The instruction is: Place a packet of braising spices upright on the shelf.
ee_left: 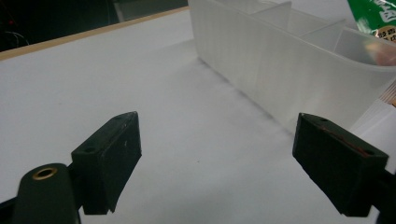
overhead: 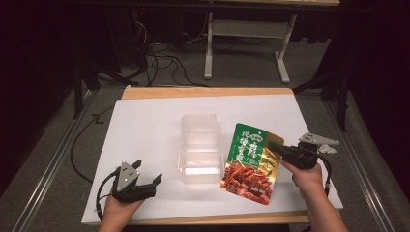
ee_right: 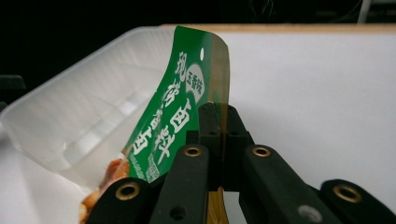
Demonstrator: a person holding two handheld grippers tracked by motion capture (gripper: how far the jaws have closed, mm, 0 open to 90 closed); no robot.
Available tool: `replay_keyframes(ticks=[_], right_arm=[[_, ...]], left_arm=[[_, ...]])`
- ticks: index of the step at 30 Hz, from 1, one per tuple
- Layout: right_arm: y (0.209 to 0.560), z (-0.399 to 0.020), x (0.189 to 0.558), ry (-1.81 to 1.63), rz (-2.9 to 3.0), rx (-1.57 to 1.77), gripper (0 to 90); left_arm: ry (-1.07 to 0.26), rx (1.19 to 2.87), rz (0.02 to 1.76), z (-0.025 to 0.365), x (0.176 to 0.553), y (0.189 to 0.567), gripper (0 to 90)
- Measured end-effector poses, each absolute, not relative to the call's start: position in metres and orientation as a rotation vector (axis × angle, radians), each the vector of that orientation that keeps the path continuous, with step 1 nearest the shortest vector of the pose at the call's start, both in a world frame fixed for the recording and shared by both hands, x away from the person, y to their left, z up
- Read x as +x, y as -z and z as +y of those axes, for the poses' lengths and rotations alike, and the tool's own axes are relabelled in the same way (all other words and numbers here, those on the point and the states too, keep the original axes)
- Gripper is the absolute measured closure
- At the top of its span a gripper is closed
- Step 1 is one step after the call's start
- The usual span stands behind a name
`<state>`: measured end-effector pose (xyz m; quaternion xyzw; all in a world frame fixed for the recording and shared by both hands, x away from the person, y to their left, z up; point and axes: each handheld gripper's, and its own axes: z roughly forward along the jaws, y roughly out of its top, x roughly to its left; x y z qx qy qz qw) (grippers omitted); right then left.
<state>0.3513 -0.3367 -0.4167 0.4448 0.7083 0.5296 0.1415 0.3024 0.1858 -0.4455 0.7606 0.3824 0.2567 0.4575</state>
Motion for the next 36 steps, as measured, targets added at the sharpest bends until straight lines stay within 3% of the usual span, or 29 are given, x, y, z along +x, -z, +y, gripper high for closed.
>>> replay_keyframes(ticks=[14, 36], right_arm=[[0.369, -0.333, 0.317, -1.554, 1.795, 1.066, 90.0], [0.363, -0.339, 0.311, -1.565, 1.717, 1.043, 90.0]], left_arm=[[-0.635, 1.873, 0.935, 0.186, 0.303, 0.445, 15.8], [-0.642, 1.873, 0.932, 0.186, 0.303, 0.445, 15.8]])
